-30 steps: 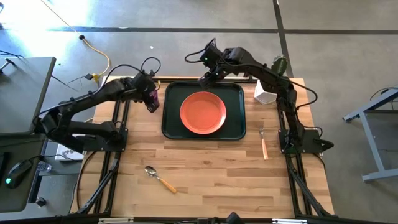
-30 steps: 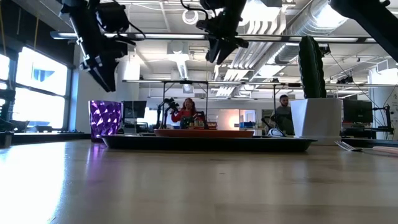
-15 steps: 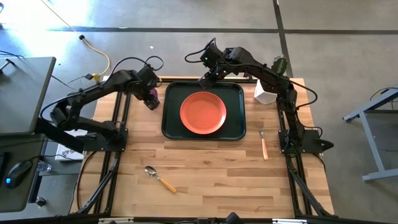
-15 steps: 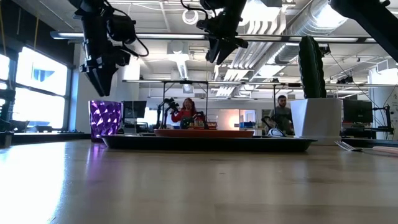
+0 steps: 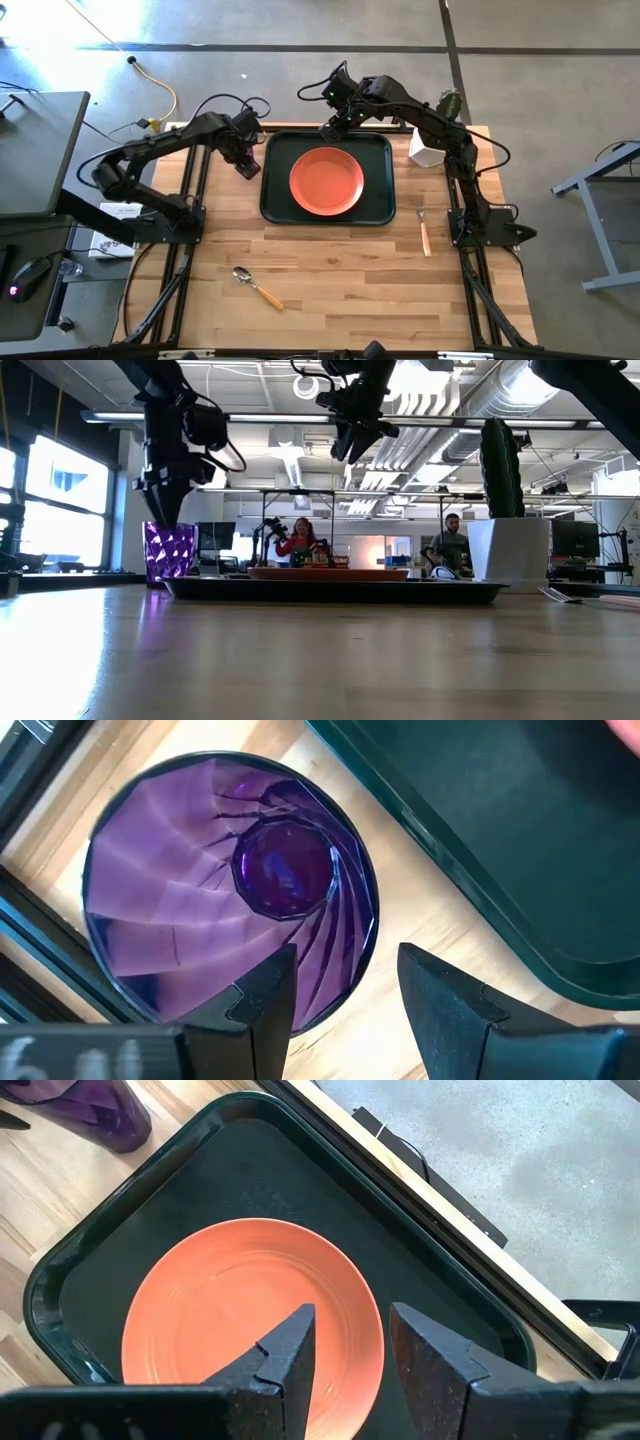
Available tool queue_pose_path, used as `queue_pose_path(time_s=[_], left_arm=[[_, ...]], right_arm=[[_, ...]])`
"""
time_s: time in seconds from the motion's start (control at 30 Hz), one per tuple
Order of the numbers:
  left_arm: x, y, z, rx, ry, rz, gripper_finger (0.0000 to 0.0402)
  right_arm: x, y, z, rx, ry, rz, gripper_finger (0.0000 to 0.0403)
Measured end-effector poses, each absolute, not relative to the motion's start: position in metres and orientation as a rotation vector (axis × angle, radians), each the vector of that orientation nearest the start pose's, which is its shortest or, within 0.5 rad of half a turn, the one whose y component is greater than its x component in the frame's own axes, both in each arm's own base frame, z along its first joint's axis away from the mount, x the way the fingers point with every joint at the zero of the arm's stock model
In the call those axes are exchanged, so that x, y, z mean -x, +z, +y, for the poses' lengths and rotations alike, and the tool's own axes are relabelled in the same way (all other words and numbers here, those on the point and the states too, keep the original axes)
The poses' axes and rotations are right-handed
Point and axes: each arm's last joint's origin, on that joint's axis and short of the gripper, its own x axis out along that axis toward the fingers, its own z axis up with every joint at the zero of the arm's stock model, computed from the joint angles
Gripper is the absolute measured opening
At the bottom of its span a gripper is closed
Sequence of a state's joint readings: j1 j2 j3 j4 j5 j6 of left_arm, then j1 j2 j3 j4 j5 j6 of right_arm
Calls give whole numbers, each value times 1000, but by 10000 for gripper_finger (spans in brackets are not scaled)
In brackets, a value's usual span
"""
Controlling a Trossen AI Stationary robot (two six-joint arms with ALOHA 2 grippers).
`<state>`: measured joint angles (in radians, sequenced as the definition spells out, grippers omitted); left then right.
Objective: Pick and place plate/cup/fork/spoon on tray
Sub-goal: Put the purple glass on the black serving tray to the top left of the orange plate
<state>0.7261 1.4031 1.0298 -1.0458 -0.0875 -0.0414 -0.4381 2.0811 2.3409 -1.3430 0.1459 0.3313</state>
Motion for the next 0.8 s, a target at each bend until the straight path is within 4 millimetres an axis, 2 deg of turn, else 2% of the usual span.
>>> queue_pose_path(time_s=[0.2, 0.6, 0.8], left_arm=[[-181, 229, 164, 488, 703, 1392, 135], [-181, 229, 165, 426, 674, 1416, 11], [-181, 229, 165, 410, 666, 1420, 9]], right_arm=[[-374, 370, -180, -449, -703, 993, 124], [-374, 370, -180, -449, -704, 995, 124], [-374, 369, -180, -450, -704, 999, 124]])
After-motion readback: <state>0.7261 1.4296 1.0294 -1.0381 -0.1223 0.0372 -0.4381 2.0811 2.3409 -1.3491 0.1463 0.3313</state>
